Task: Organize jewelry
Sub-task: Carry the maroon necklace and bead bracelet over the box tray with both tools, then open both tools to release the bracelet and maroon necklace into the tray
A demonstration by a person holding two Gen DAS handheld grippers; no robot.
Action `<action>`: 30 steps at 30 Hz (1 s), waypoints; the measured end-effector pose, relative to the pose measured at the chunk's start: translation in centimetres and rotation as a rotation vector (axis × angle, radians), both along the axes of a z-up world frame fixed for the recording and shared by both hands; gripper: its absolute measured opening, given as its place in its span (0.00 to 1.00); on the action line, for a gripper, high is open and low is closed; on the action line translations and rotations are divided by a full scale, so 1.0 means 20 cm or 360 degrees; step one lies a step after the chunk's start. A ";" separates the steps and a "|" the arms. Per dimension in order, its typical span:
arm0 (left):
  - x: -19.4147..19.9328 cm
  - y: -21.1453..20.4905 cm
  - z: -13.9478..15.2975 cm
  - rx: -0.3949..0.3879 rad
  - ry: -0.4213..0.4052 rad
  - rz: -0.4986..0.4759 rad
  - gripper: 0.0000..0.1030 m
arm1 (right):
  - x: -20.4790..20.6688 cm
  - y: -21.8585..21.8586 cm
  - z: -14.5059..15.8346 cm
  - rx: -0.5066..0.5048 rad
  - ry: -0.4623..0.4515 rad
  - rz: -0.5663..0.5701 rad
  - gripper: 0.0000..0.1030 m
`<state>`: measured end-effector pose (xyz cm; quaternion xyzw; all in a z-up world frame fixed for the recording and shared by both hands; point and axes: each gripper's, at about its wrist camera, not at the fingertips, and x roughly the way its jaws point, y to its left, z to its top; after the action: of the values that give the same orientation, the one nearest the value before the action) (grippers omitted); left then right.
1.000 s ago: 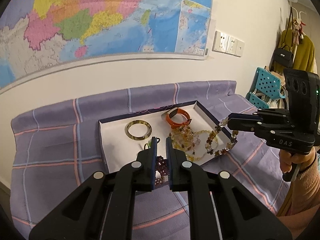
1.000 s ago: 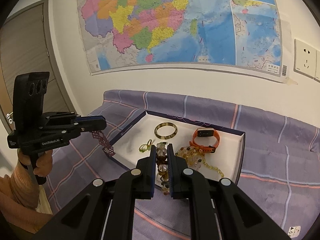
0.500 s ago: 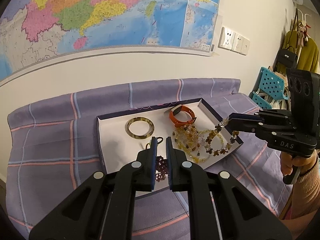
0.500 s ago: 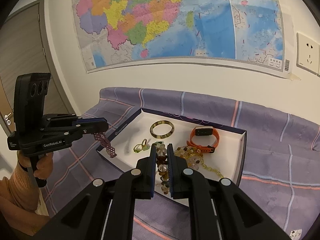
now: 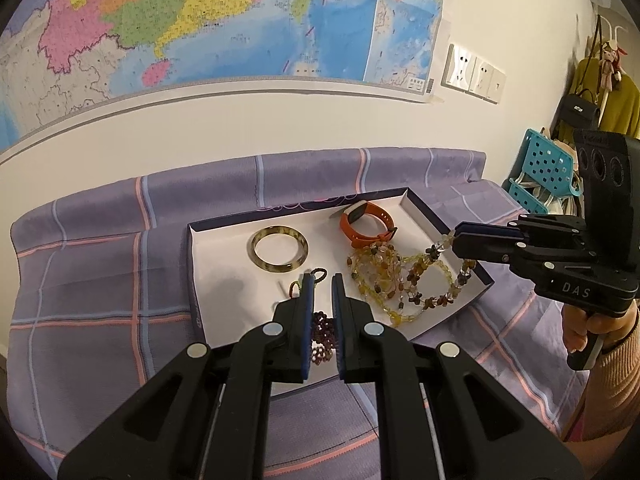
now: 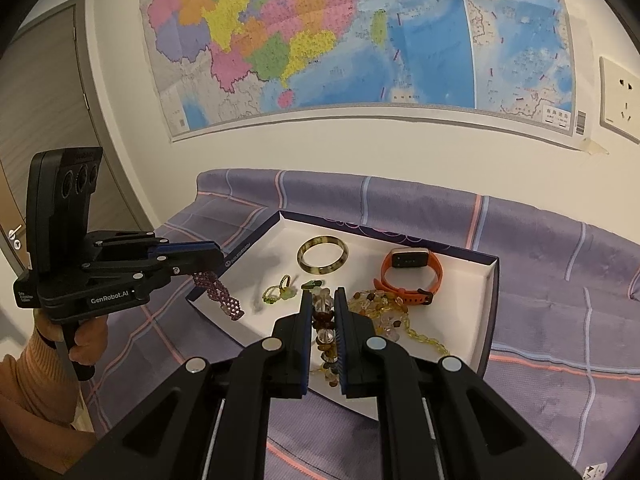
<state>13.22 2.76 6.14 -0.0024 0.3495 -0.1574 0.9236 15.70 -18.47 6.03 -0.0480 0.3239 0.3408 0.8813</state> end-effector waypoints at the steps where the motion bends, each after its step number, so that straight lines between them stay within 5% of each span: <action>1: 0.00 0.00 0.00 0.0001 0.0002 0.0001 0.09 | 0.00 0.00 0.00 0.0000 0.0002 -0.0001 0.09; 30: 0.04 0.00 -0.03 0.0003 0.0034 0.0026 0.09 | 0.05 0.01 -0.02 -0.0001 0.0029 0.0009 0.09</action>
<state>14.03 2.73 5.44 -0.0060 0.3593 -0.1493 0.9212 16.74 -18.34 5.59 -0.0460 0.3317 0.3436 0.8774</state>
